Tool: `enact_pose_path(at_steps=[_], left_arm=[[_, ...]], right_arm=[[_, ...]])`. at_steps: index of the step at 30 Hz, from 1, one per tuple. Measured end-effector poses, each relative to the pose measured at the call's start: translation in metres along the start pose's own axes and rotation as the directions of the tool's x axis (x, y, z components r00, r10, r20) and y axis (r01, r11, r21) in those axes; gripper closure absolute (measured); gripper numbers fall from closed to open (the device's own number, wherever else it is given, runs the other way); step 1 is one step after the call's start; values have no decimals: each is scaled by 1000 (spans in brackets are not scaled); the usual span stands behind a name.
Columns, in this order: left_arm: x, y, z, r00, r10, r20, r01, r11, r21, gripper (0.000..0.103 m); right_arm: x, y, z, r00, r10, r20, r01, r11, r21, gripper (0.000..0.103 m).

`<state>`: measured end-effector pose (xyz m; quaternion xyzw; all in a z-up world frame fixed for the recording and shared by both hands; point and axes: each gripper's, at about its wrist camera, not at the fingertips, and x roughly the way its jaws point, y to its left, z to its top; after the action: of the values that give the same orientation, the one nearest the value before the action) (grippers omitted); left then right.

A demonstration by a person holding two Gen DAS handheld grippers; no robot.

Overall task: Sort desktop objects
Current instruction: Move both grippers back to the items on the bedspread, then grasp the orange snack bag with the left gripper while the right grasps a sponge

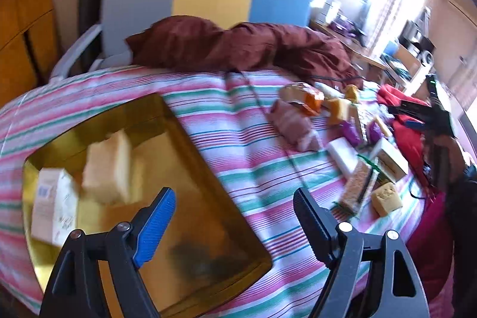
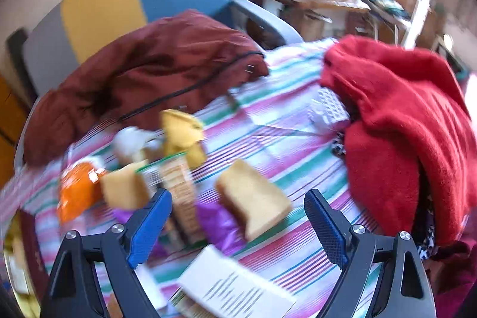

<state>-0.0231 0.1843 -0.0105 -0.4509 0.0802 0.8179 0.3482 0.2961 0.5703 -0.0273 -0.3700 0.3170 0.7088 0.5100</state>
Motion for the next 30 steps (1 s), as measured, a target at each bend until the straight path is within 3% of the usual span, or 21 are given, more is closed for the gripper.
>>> enact_pose_path(at_steps=[6, 11, 14, 16, 19, 24, 30], left_arm=[[19, -29, 29, 998, -50, -24, 52, 995, 86, 21], [38, -48, 51, 996, -77, -50, 83, 987, 134, 21], [53, -59, 63, 994, -86, -67, 96, 981, 170, 21], [62, -66, 70, 993, -88, -76, 102, 975, 196, 21], [77, -75, 81, 991, -99, -89, 116, 968, 224, 21], [102, -89, 103, 982, -146, -124, 173, 951, 255, 20], [146, -108, 128, 973, -143, -180, 195, 927, 321, 18]], right_arm=[[36, -18, 8, 998, 23, -61, -20, 999, 44, 12], [51, -9, 7, 995, -1, -97, 1, 1000, -9, 13], [58, -5, 5, 991, -27, -127, 21, 998, -54, 21], [63, -2, 2, 988, -48, -147, 35, 996, -86, 40], [61, 5, 0, 987, -81, -137, 62, 989, -135, 48], [57, 11, -2, 987, -106, -120, 84, 981, -176, 50], [46, 15, -1, 991, -112, -67, 97, 976, -196, 51]])
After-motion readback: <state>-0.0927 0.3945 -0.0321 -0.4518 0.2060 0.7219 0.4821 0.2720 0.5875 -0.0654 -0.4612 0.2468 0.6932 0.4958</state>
